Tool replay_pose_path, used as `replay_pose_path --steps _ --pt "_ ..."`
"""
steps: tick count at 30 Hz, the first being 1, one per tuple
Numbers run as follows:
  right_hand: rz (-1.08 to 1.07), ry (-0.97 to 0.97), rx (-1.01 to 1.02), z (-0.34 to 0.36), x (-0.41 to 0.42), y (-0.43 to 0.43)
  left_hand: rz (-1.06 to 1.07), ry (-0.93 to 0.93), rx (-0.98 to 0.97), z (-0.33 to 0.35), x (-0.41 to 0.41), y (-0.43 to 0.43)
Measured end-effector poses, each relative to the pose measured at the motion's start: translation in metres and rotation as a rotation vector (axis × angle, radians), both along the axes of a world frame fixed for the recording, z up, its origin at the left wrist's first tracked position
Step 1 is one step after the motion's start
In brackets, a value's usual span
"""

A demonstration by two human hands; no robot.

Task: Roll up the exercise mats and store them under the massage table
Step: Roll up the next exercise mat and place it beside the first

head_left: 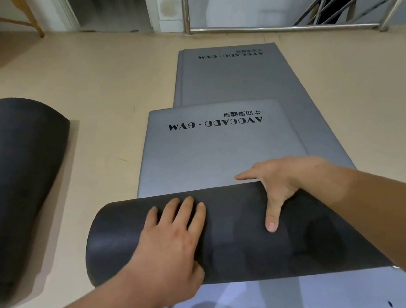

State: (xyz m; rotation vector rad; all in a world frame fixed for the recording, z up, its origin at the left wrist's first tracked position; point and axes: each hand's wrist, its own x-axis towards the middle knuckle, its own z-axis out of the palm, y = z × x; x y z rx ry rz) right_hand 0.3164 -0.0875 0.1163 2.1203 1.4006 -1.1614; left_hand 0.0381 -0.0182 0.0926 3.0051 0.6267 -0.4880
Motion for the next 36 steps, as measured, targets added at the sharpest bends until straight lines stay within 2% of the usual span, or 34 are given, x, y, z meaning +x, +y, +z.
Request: replay_pose_path --steps 2,4,9,11,14,18,20,25,29,36 --pt "0.085 -0.24 0.136 0.013 -0.004 -0.003 -0.043 -0.08 0.074 -0.014 0.001 -0.003" --pt "0.094 -0.382 0.259 0.02 -0.014 -0.008 -0.084 -0.103 0.131 -0.023 0.011 -0.011" --pt "0.043 -0.603 0.529 0.015 -0.038 -0.034 -0.012 0.054 0.1 -0.032 0.037 -0.006" --pt "0.029 -0.533 0.563 0.006 -0.059 -0.045 -0.013 0.073 0.143 -0.037 0.046 0.011" --pt "0.038 -0.435 0.457 -0.018 -0.079 -0.052 0.047 0.063 0.121 -0.045 0.059 0.035" --pt "0.147 -0.641 0.43 -0.058 -0.085 -0.052 -0.005 0.034 0.086 -0.034 0.073 0.055" --pt "0.168 -0.678 0.452 -0.061 -0.079 -0.044 0.02 0.023 0.065 -0.031 0.075 0.06" --pt "0.198 -0.611 0.445 -0.043 -0.046 -0.019 -0.031 -0.116 0.25 -0.04 0.045 0.034" --pt "0.156 -0.523 0.386 -0.029 -0.026 0.005 0.026 0.005 0.273 -0.06 0.026 0.041" --pt "0.169 -0.665 0.548 -0.065 -0.056 -0.019 0.094 -0.034 0.247 -0.089 0.057 0.071"
